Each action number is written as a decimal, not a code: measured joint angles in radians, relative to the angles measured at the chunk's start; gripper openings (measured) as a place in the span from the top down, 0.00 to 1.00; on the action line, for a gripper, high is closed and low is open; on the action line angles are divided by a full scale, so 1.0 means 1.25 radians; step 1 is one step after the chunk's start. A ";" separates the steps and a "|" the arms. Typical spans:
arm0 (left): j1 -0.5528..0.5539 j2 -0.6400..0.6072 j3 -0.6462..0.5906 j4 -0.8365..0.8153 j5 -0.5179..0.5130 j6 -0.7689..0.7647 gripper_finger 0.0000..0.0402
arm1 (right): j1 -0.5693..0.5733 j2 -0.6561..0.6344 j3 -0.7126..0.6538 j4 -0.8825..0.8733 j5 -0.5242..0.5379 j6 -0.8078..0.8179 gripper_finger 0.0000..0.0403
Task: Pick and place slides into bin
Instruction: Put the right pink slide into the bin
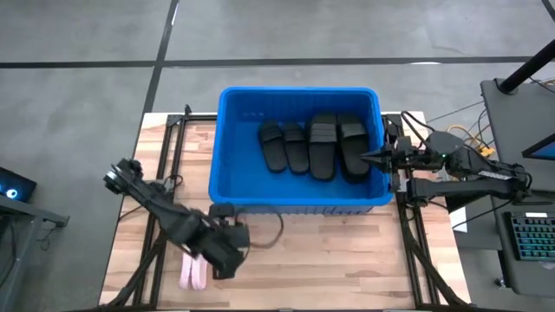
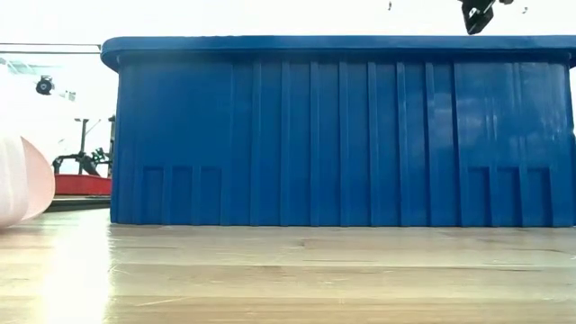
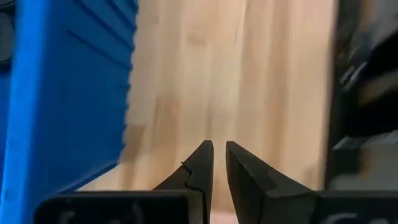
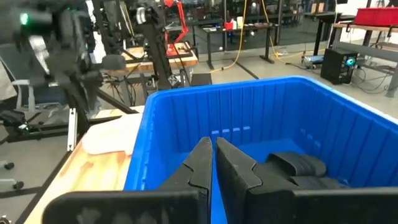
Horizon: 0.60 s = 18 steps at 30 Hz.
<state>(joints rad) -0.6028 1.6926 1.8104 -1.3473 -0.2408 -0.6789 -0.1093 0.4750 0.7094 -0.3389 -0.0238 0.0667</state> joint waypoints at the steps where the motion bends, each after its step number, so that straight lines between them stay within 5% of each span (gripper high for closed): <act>1: -0.011 0.023 0.012 -0.034 -0.001 0.021 0.93 | 0.000 0.000 0.000 0.000 0.000 0.003 0.97; 6: -0.033 0.129 0.058 -0.187 -0.013 0.022 0.93 | 0.000 0.001 -0.002 0.000 0.000 0.020 0.97; 18: -0.038 0.142 -0.026 -0.173 0.124 -0.080 0.85 | 0.000 0.002 -0.003 0.000 0.000 0.014 0.97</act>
<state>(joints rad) -0.6498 1.8705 1.7774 -1.5632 -0.0861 -0.7792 -0.1093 0.4770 0.7055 -0.3393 -0.0242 0.0843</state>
